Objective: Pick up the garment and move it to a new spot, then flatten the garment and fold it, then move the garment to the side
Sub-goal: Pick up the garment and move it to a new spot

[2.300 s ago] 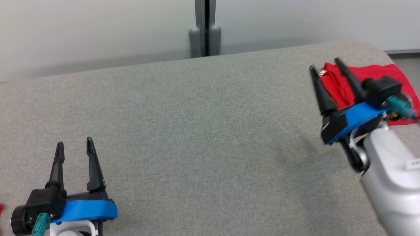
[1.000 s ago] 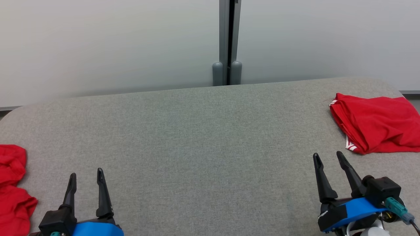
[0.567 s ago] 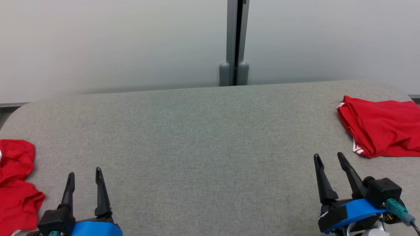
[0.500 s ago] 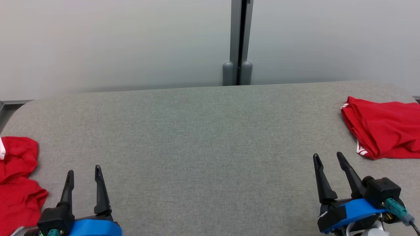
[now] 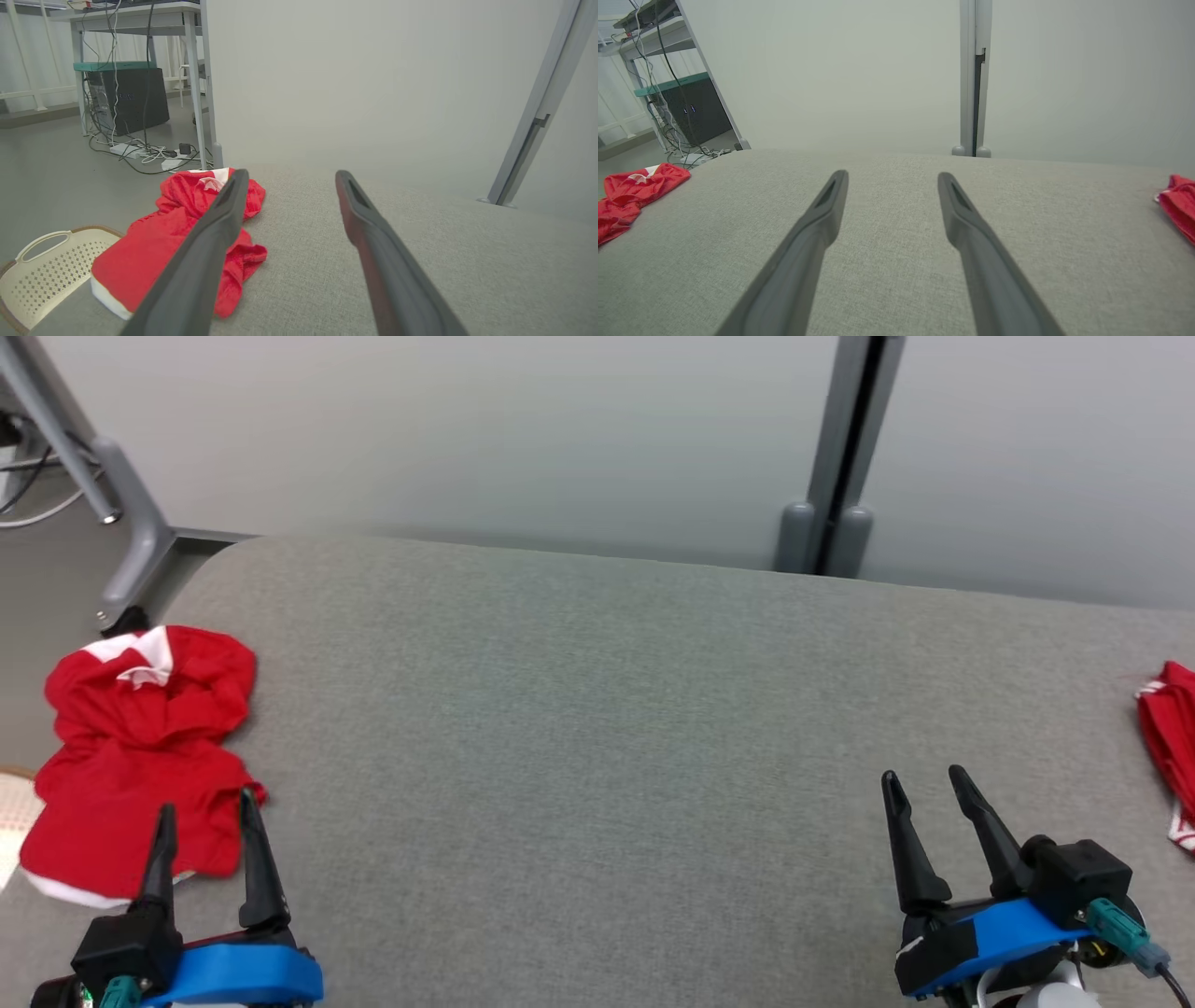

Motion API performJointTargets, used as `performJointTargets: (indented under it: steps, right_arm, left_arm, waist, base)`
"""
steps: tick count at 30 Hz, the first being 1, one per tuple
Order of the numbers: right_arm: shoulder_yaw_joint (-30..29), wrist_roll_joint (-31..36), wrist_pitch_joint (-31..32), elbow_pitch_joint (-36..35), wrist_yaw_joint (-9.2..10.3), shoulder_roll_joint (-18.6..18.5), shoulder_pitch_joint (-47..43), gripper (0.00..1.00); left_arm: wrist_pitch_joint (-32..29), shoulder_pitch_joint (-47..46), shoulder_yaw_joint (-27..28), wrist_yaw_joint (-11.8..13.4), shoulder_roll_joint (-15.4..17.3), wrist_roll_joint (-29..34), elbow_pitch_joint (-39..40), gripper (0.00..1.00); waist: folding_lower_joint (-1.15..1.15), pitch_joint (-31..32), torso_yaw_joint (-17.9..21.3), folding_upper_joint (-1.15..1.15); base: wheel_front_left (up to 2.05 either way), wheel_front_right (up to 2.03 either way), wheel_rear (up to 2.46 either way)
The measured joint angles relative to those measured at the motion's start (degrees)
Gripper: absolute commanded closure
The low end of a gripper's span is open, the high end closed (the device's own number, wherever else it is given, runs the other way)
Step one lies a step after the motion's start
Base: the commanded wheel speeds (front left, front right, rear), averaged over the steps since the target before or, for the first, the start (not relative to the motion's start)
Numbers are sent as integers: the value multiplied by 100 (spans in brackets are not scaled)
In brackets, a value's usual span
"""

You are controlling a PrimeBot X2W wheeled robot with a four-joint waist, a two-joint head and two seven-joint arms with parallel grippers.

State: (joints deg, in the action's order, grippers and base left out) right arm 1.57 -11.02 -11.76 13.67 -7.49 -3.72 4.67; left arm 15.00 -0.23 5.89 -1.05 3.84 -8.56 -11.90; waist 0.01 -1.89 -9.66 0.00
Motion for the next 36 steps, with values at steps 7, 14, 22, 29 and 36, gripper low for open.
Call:
performJointTargets:
  steps: [7,14,22,29,36]
  right_arm:
    - [65,32,-18,16,0,5,38,0]
    - [105,42,-25,45,0,2,96,0]
    - [131,43,9,16,0,-60,150,0]
    - [-91,196,149,-388,0,-337,422,0]
    - [-360,272,383,-1021,1,-654,720,0]
  left_arm:
    - [0,-21,107,54,56,-3,66,0]
    - [0,21,230,103,94,-46,110,0]
    - [0,-119,376,123,124,-154,86,0]
    - [-137,-1273,712,175,597,-390,-25,0]
    - [-514,-2596,991,112,1308,-605,-495,0]
  waist:
    - [0,-111,-643,0]
    - [0,-258,-1030,0]
    - [-1,-460,-959,0]
    - [0,-997,-629,0]
    - [1,-1817,-179,0]
  base:
    - [0,0,0]
    - [0,0,0]
    - [0,0,0]
    - [0,0,0]
    - [0,0,0]
